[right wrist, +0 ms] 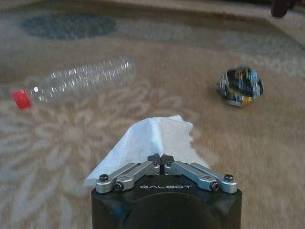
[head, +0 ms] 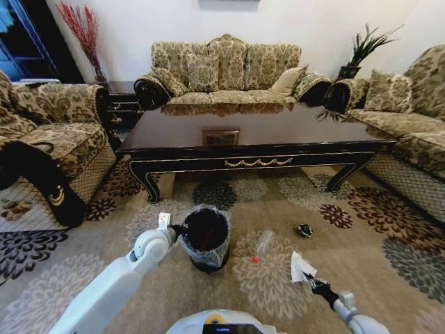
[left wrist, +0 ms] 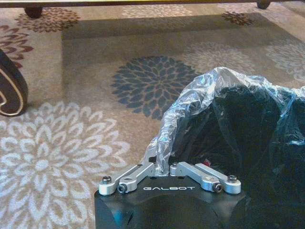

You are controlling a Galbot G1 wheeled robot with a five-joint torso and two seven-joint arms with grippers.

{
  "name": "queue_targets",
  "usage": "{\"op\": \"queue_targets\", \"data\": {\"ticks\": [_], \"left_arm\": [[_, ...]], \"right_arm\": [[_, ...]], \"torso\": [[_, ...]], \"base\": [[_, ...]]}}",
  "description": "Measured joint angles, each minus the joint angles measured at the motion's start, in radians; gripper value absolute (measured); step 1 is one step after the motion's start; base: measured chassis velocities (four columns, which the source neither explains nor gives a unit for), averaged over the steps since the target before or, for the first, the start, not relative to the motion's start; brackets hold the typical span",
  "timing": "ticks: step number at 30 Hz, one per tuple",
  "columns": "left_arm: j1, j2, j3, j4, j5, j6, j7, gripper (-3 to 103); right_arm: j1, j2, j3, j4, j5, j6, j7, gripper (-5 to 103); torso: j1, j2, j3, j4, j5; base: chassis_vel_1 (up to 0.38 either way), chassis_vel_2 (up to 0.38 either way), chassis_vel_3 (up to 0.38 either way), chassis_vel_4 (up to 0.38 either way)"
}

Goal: Move to the front of the table and pick up the trash from the floor, then place it into the trash bin.

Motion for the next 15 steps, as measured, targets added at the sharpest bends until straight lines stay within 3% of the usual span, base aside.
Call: {"op": "queue_targets", "data": {"ticks": [15], "left_arm": [[-0.011,-0.018,0.029,-0.006,0.001,0.000,-0.010,3]], "right_arm": [[-0.140,-0.109,0.077,0.446,0.133,-0.037,0.049,0]], "torso": [[0.000,0.000,0.000,0.0003,0.0000]], "base": [[0.000,0.000,0.000,0.000]]}}
